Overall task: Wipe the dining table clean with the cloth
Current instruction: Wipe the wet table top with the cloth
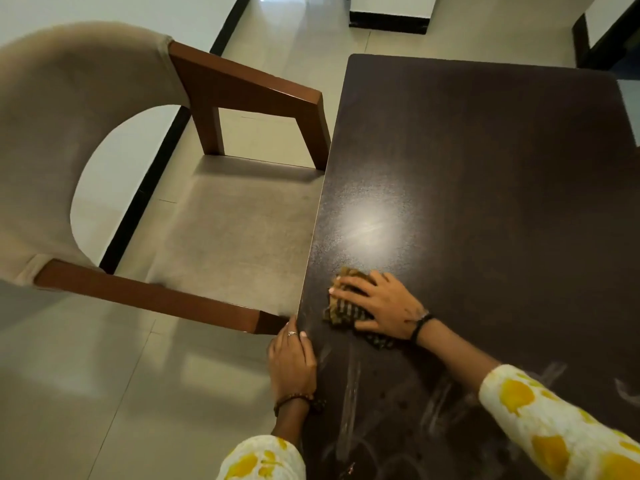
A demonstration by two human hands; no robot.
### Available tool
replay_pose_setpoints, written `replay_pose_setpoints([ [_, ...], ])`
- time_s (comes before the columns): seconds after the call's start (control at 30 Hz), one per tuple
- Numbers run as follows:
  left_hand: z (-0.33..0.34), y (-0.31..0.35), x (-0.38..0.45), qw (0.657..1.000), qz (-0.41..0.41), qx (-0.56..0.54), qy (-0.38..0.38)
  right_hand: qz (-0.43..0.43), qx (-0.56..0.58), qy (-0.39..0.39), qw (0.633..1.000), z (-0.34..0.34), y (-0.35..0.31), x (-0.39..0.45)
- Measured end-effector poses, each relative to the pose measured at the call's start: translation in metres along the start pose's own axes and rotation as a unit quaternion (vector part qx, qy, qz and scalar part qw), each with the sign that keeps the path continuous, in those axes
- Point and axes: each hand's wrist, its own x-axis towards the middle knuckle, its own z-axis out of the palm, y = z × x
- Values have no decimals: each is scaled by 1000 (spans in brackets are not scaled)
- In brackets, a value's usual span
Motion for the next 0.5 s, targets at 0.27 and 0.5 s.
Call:
replay_pose_setpoints([
  [0.27, -4, 1, -1, 999, -10, -25, -23, 282, 37, 19, 959, 2, -34, 60],
  [0.5, -9, 2, -5, 997, -11, -72, -15, 121, -3, 14, 992, 5, -79, 36],
])
